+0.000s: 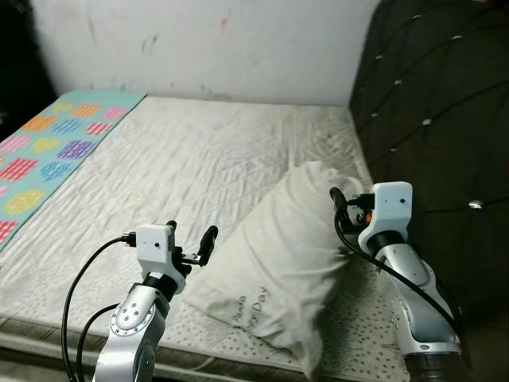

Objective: Clean up the room

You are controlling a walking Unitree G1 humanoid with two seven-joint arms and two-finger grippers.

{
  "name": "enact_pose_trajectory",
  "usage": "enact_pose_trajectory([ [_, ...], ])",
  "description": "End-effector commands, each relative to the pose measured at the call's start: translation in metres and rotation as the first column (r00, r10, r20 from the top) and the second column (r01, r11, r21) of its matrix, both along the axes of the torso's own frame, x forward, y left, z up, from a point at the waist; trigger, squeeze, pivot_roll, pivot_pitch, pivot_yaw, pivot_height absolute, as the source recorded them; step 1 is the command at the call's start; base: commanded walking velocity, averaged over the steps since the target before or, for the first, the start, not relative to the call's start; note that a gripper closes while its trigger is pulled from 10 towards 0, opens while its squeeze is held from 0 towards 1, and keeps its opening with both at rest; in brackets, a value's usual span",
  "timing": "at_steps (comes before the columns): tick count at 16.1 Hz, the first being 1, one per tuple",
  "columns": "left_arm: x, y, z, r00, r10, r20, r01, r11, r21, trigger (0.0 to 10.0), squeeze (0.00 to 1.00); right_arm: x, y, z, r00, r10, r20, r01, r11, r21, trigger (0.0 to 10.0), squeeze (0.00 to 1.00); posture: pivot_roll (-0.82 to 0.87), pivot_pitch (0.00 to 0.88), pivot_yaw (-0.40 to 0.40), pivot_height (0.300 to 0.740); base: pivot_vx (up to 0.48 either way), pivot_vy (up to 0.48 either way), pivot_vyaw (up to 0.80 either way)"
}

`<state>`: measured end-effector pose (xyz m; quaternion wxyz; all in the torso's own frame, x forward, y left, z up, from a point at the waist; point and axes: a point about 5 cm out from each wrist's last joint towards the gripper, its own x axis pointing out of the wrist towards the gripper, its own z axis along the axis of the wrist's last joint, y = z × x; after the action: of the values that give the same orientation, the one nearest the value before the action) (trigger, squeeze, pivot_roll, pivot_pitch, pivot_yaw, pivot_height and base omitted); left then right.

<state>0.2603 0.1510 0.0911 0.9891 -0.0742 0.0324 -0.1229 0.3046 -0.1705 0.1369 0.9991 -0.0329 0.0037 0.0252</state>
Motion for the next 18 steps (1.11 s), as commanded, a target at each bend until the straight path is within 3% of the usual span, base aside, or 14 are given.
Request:
enact_pose_trajectory([
  [1,0.0016,0.0030,0.0004,1.000,0.016,-0.007,-0.016,1.000,0.002,10.0,0.00,0.0014,-0.0002,0.0025,1.000,-0.001,0.010,0.001,1.000,-0.008,10.0,0.00,-0.16,0.000,0.029,0.740,0.000,0.000,0.00],
  [8,0.0022,0.0045,-0.0035,0.997,0.063,-0.038,-0.064,0.998,-0.022,10.0,0.00,0.0022,-0.0016,0.0036,1.000,0.006,0.010,-0.006,1.000,-0.020,10.0,0.00,-0.16,0.000,0.021,0.740,0.000,0.000,-0.77],
  [18,0.0031,0.0039,-0.0025,0.998,0.059,-0.037,-0.060,0.998,-0.025,10.0,0.00,-0.0015,-0.0034,-0.0035,0.999,0.010,-0.031,-0.012,0.998,-0.057,10.0,0.00,-0.16,0.000,0.022,0.740,0.000,0.000,0.00],
])
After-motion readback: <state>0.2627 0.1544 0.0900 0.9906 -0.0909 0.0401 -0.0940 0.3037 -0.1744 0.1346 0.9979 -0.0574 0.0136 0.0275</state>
